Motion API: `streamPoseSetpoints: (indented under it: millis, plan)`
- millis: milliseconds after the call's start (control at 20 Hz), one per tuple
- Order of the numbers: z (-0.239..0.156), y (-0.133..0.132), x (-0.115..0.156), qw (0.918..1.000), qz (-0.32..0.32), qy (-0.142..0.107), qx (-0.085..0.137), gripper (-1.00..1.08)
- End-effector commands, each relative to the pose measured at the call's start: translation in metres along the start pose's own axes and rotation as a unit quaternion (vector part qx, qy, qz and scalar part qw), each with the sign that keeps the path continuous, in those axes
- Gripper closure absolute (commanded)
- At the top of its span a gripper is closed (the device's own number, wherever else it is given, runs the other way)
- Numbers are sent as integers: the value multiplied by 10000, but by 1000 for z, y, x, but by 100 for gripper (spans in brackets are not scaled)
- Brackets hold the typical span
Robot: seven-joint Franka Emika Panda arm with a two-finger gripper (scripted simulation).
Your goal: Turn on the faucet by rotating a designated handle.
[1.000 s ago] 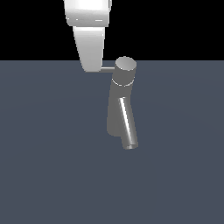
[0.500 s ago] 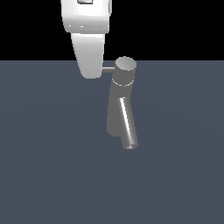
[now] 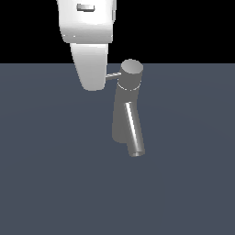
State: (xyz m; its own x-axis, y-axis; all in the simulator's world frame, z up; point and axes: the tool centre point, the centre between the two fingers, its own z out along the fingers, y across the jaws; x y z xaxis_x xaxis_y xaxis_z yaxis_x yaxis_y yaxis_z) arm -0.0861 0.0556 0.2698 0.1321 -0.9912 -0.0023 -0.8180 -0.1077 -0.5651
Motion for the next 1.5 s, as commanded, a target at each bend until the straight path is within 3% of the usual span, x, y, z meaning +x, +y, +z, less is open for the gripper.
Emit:
streamPoseSetpoints:
  millis: [0, 450, 550, 1450]
  plan:
    - [0, 11, 2, 10000, 27, 17, -36, 108]
    - [0, 30, 1, 10000, 27, 17, -36, 108]
    - [-1, 24, -5, 10000, -29, -11, 1, 108]
    - [-1, 45, 13, 10000, -11, -1, -12, 108]
